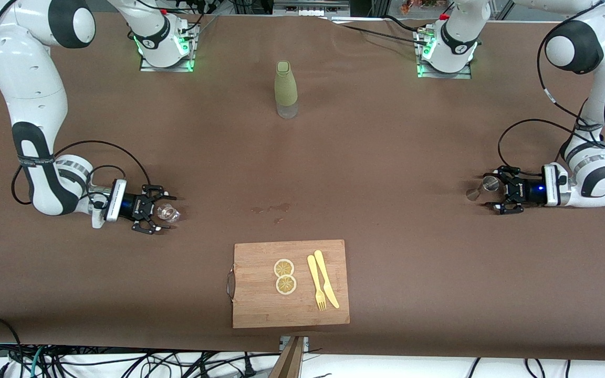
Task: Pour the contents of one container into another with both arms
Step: 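Grasp the glass beaker with the right gripper while the left gripper grasps the jigger, then lift the beaker with the right gripper while the left gripper carries the jigger inward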
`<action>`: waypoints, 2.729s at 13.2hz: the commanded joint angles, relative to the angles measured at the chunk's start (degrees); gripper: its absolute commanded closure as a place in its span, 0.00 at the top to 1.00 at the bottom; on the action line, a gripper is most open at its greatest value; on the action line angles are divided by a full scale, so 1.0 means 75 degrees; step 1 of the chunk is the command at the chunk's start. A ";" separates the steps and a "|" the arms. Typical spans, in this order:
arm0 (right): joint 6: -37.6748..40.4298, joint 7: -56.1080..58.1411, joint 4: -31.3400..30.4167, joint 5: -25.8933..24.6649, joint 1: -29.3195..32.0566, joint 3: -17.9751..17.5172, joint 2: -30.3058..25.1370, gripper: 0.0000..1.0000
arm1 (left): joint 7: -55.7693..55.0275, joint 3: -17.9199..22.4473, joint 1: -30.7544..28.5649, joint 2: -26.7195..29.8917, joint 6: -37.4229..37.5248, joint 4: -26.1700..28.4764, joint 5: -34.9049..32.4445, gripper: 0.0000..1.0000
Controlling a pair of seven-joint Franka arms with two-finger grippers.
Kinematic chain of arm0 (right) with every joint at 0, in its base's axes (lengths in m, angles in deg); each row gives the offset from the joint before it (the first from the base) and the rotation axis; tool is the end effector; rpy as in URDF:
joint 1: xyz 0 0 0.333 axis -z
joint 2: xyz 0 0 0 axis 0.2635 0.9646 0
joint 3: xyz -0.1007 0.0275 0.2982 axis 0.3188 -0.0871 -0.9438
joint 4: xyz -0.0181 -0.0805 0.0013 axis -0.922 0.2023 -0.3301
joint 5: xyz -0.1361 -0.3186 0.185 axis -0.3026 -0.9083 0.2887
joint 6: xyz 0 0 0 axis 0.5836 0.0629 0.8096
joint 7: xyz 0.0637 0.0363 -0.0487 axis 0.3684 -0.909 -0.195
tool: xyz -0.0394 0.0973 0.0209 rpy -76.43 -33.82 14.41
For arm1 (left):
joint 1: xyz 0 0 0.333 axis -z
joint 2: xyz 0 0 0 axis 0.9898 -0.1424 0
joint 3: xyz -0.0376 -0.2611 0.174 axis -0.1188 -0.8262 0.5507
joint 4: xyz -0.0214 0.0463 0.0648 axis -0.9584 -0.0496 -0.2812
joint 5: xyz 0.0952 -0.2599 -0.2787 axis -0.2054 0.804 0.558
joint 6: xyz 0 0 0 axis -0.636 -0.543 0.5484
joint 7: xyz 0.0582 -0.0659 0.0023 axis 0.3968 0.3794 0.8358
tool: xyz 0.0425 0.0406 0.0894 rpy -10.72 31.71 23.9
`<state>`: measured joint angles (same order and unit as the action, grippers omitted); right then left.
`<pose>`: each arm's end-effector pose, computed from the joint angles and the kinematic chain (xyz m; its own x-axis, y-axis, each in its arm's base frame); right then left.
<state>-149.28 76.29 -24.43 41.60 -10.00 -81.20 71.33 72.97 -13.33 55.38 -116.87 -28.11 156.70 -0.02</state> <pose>0.6079 -0.0296 0.0682 0.0993 0.3210 0.9419 0.9917 -0.1092 -0.0673 0.5438 0.2116 0.0554 0.0798 -0.1208 0.9895 -0.9954 0.0423 0.0855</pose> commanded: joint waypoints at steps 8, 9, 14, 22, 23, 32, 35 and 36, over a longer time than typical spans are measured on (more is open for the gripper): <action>-0.0122 0.0149 -0.0208 0.0577 -0.0271 0.0001 -0.0036 0.92 | 0.0595 0.0031 0.0220 0.0151 -0.0241 0.0411 0.0320 0.83; -0.0122 0.0149 -0.0196 0.0577 -0.0271 0.0001 -0.0036 0.86 | 0.0595 0.0031 0.0220 0.0163 -0.0229 0.0411 0.0320 0.78; -0.0099 0.0067 -0.0184 0.0577 -0.0271 0.0001 -0.0024 0.22 | 0.0595 0.0042 0.0208 0.0175 -0.0147 0.0411 0.0296 0.68; 0.0065 -0.0414 -0.0126 0.0565 -0.0259 -0.0103 -0.0059 0.01 | 0.0595 0.0077 0.0173 0.0175 -0.0077 0.0422 0.0238 0.16; 0.0065 -0.0449 -0.0114 0.0577 -0.0271 -0.0139 -0.0094 0.01 | 0.0607 0.0077 0.0173 0.0163 -0.0077 0.0422 0.0226 0.10; 0.0030 -0.2953 0.1220 0.0168 -0.1394 -0.0713 -0.0411 0.01 | 0.0889 0.0007 0.0266 0.0256 -0.0089 0.0341 0.0308 0.00; -0.0215 -0.3764 0.1619 0.0249 -0.1981 -0.0713 -0.0411 0.01 | 0.0233 -0.0412 0.0337 0.0444 -0.0089 0.0340 0.0320 0.00; -0.0344 -0.3963 0.1678 0.0260 -0.2063 -0.0713 -0.0422 0.01 | 0.0116 -0.0519 0.0348 0.0514 -0.0089 0.0329 0.0308 0.00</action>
<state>-150.97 49.62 -13.34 44.22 -24.83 -86.80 68.29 75.14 -16.06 57.17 -115.29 -27.96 157.70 0.74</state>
